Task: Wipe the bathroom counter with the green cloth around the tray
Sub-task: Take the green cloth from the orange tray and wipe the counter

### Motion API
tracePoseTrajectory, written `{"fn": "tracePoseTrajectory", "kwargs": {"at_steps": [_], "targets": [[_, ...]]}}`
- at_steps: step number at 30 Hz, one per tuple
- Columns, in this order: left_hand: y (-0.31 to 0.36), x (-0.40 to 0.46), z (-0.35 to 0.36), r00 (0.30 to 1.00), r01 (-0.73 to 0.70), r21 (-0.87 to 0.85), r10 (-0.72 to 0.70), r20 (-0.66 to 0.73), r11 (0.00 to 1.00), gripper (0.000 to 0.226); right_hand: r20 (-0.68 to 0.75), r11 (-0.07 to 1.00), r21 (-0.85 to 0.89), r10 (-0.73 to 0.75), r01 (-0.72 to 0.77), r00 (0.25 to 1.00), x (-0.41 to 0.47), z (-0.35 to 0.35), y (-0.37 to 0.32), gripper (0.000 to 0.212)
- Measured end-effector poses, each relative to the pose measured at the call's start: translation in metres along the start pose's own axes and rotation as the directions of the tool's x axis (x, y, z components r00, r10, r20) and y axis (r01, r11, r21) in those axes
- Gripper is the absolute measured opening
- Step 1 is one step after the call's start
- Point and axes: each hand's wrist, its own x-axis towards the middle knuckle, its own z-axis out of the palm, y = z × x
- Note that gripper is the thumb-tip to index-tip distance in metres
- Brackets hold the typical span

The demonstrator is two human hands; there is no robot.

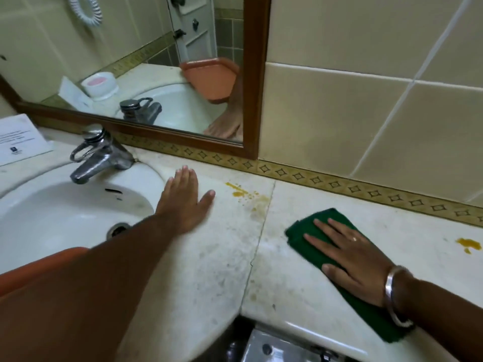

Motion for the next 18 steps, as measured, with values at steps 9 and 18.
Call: {"fn": "tracePoseTrajectory", "kwargs": {"at_steps": [9, 18], "targets": [[-0.014, 0.017, 0.022, 0.994, -0.070, 0.040, 0.073, -0.079, 0.997, 0.078, -0.106, 0.999, 0.043, -0.020, 0.025, 0.994, 0.182, -0.019, -0.050, 0.055], [-0.015, 0.018, 0.024, 0.996, -0.062, 0.010, 0.063, -0.065, 0.998, 0.102, -0.044, 0.997, 0.013, -0.079, 0.080, 0.996, 0.209, -0.029, -0.062, 0.055]]}}
